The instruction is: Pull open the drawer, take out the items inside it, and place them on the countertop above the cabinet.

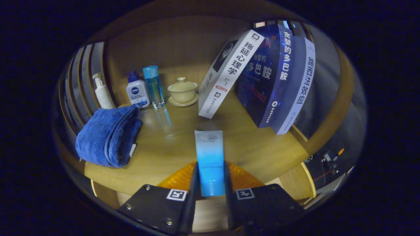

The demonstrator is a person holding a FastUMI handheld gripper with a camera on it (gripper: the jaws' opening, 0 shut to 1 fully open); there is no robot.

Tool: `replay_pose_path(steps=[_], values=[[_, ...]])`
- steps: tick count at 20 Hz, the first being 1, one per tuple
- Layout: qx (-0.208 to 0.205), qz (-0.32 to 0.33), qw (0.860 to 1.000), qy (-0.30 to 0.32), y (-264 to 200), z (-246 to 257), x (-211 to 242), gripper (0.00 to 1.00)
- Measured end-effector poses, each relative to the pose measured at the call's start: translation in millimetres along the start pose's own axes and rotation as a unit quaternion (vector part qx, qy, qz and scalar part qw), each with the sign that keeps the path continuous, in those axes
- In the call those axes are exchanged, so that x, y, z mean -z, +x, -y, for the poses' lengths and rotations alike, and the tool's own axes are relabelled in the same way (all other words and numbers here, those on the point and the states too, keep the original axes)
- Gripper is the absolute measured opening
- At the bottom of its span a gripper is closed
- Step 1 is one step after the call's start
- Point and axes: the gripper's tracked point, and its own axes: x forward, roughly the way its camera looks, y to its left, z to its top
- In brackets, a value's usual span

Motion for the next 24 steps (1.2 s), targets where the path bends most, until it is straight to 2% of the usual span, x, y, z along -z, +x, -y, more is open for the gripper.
replay_pose_path(steps=[2, 7, 8, 10, 17, 24], values=[[-0.005, 0.004, 1.0, -0.002, -5.0, -2.9, -0.2, 0.44], [-0.026, 0.037, 0.999, -0.001, -20.2, -12.0, -8.6, 0.72], [-0.031, 0.047, 0.998, -0.002, -26.3, -13.4, -11.4, 0.74], [-0.037, 0.069, 0.997, -0.008, -38.8, -15.1, -17.9, 0.76], [-0.016, 0.152, 0.988, -0.027, -100.3, -3.0, -15.8, 0.77], [0.01, 0.226, 0.974, 0.01, -167.8, 12.4, 25.2, 0.77]])
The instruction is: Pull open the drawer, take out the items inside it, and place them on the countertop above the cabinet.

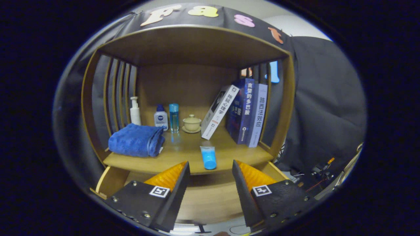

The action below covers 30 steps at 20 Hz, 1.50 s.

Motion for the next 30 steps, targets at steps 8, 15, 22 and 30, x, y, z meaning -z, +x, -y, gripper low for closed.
replay_pose_path(steps=[8, 15, 22, 30], values=[[-0.012, 0.063, 0.997, 0.045, -60.0, 1.7, 31.4, 0.77], [-0.01, 0.046, 0.996, 0.07, -71.2, 9.8, 82.8, 0.77], [-0.023, 0.023, 0.996, 0.083, -62.1, 5.1, 121.4, 0.77], [-0.04, 0.031, 0.994, 0.101, -59.0, -2.5, 132.3, 0.78]])
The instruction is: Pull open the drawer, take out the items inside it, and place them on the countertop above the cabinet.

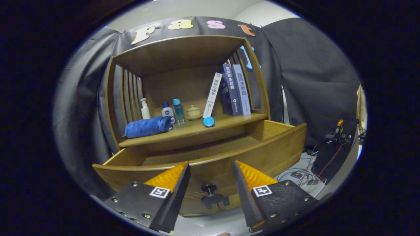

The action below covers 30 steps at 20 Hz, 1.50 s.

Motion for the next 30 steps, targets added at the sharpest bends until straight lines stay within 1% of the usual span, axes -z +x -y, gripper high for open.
replay_pose_path(steps=[4, 6, 10, 14, 19, 22, 30], values=[[-0.01, 0.0, 1.0, 0.006, 2.0, -1.3, 0.2, 0.82], [-0.018, -0.003, 1.0, 0.008, 1.7, -2.5, 2.3, 0.82], [-0.021, 0.0, 1.0, 0.012, 2.4, -0.6, 2.5, 0.86], [-0.037, 0.002, 0.999, 0.023, 6.1, -2.2, 0.3, 0.88], [-0.06, 0.008, 0.998, 0.009, 11.8, -2.8, -5.2, 0.89], [-0.076, 0.004, 0.997, 0.016, 13.7, -2.4, -4.1, 0.9], [-0.079, 0.0, 0.997, 0.019, 27.7, -3.1, -5.6, 0.91]])
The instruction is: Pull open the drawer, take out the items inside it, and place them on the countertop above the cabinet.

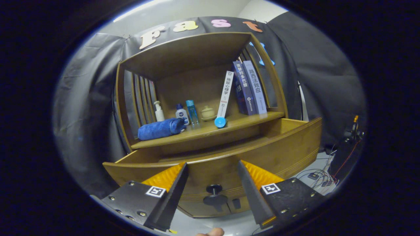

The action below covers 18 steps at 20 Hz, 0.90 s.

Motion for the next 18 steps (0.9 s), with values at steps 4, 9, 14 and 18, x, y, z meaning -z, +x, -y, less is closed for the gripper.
replay_pose_path(steps=[4, 9, 14, 18], values=[[-0.003, -0.003, 1.0, -0.008, 15.1, -1.6, -1.3, 0.91], [-0.007, 0.0, 1.0, -0.002, 32.5, -1.8, -3.6, 0.91], [-0.011, -0.002, 1.0, -0.004, 50.1, -2.6, -4.4, 0.91], [-0.008, -0.01, 1.0, -0.009, 68.0, -5.0, -5.1, 0.91]])
